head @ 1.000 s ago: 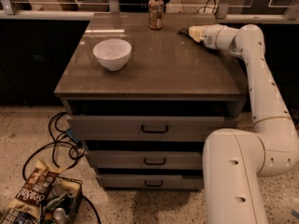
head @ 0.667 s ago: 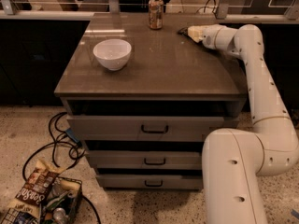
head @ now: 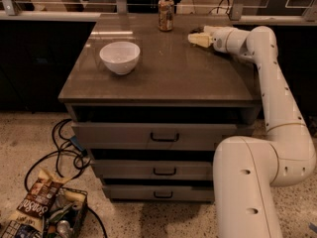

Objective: Place rxbar chocolate into white bowl

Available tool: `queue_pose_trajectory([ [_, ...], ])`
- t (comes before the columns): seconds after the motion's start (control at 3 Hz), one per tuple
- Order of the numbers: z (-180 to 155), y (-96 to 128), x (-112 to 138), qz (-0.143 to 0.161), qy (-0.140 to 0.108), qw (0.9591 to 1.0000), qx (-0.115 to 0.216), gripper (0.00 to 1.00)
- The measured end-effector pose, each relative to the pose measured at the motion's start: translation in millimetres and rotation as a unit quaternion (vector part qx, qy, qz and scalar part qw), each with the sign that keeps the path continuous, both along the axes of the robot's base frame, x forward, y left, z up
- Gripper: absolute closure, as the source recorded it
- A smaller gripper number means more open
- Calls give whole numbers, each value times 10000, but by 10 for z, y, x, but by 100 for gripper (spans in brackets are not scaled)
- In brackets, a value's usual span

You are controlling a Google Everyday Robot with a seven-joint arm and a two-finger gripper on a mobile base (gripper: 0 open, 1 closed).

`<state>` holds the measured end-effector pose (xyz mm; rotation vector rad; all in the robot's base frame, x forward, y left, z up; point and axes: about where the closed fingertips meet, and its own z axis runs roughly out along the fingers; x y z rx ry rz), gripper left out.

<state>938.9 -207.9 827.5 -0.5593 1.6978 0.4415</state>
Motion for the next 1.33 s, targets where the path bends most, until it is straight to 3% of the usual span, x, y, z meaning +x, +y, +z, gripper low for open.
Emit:
queue_pose_trajectory([
  [0.33, 0, 3, 0, 1, 1, 10000, 0, 0],
  [0.67, 0, 3, 0, 1, 1, 10000, 0, 0],
  [1.33, 283, -181, -32, -243, -173, 9990, -320, 0],
])
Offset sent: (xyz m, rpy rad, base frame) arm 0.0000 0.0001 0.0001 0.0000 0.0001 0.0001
